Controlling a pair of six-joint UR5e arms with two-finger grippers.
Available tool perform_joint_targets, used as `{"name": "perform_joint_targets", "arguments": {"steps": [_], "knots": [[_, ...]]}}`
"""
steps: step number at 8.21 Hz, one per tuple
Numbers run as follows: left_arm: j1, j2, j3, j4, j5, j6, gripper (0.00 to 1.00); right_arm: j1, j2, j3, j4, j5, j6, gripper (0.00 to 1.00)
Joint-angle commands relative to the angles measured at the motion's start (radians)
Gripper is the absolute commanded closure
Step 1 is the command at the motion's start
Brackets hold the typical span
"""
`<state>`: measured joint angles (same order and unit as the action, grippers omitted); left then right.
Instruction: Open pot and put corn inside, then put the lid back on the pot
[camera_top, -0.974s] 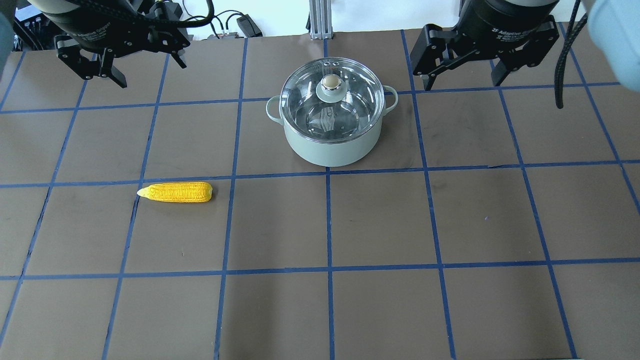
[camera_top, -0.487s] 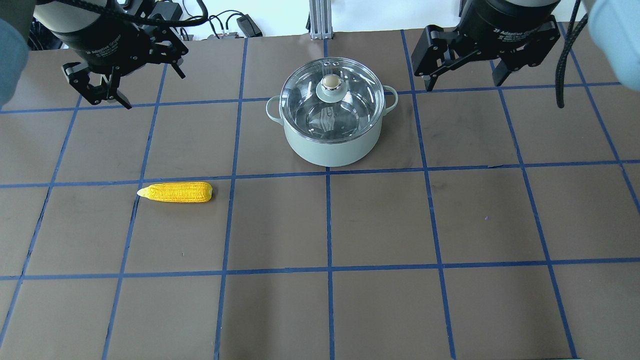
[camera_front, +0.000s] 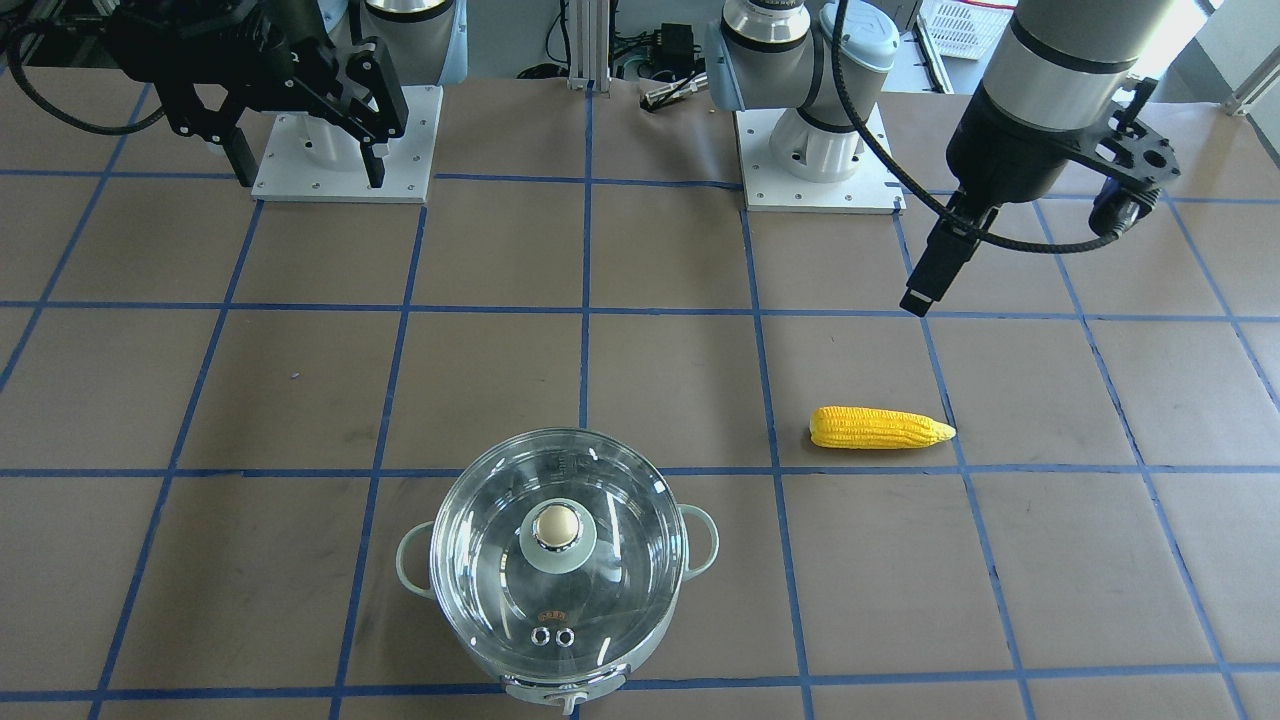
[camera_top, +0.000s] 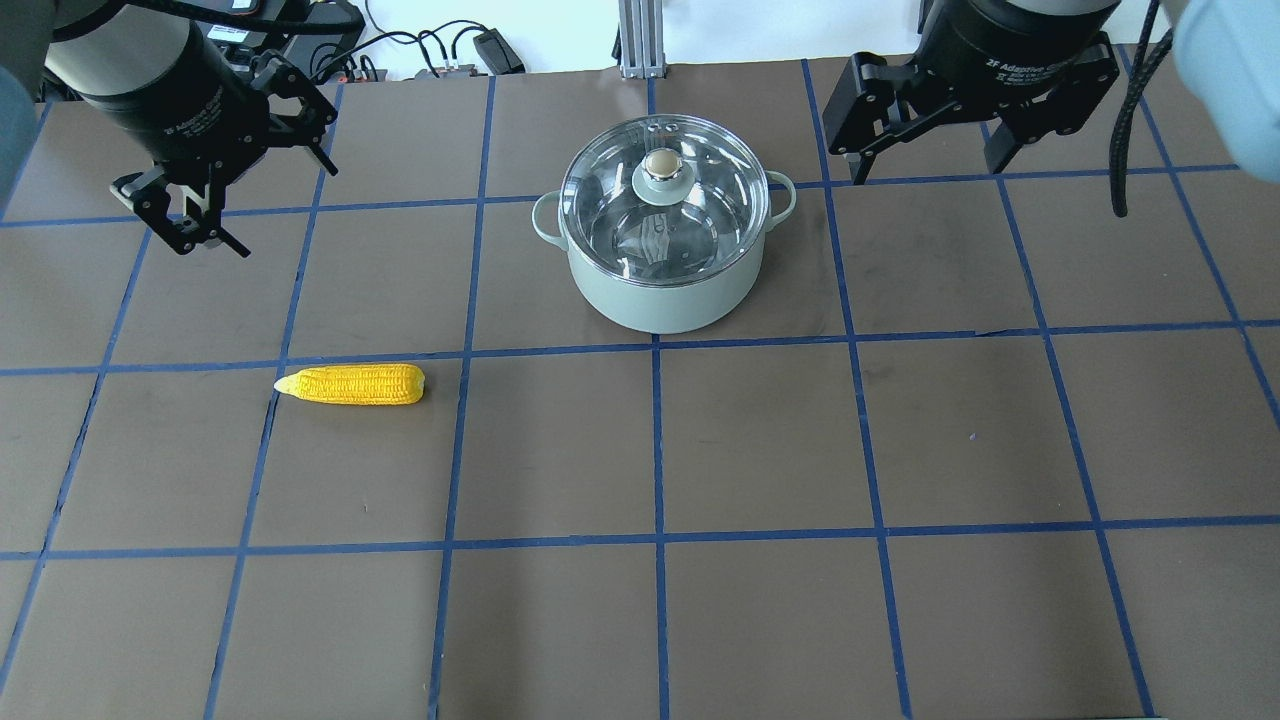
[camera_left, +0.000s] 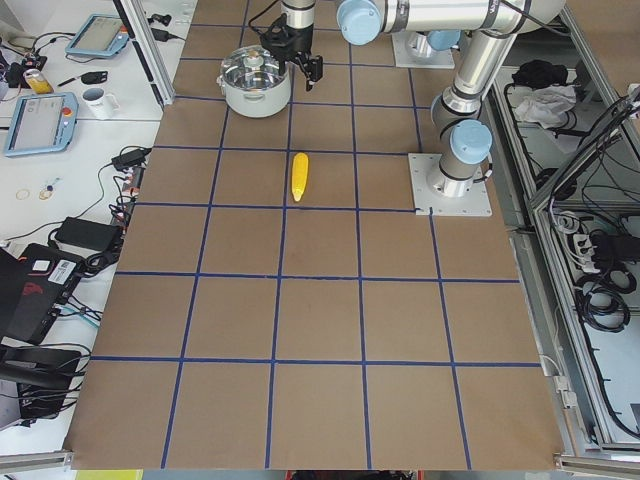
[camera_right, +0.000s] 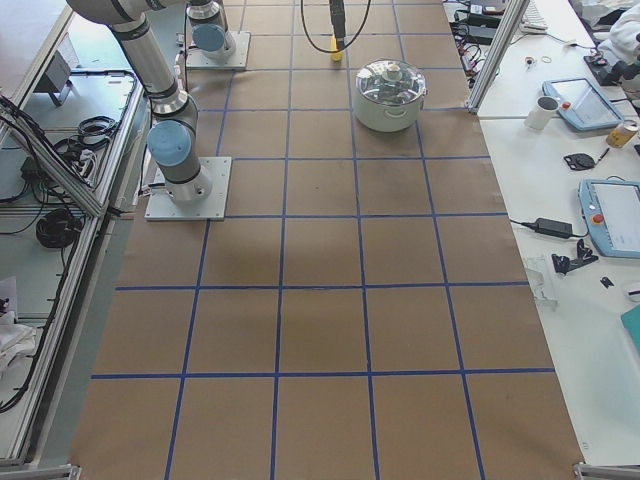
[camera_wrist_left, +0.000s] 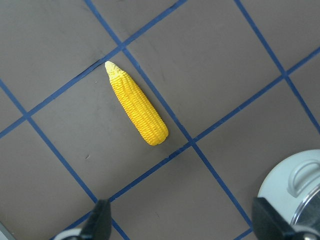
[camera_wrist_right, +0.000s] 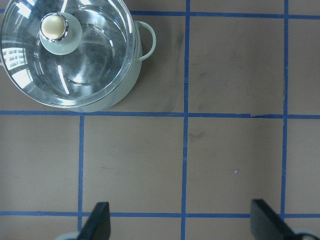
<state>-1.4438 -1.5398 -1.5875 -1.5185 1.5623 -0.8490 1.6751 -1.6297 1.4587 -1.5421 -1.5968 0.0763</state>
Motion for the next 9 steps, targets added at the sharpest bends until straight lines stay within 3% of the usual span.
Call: {"name": "perform_joint_targets", "arguments": {"steps": [1,4,7,9], "knots": [[0.071,-0.012,-0.077,-0.009,-0.013,-0.246,0.00,-0.001,-0.001,0.000,0.000,-0.008,-0.001,0.00],[0.074,-0.054,-0.115,0.015,-0.011,-0.602,0.00,0.000,-0.002,0.000,0.028,-0.002,-0.001,0.00],[0.077,-0.114,-0.135,0.024,-0.016,-0.573,0.00,0.002,-0.009,0.011,0.027,-0.002,-0.003,0.00],[0.114,-0.146,-0.161,0.098,-0.053,-0.564,0.00,0.000,-0.012,0.011,0.028,-0.009,-0.004,0.00]]}}
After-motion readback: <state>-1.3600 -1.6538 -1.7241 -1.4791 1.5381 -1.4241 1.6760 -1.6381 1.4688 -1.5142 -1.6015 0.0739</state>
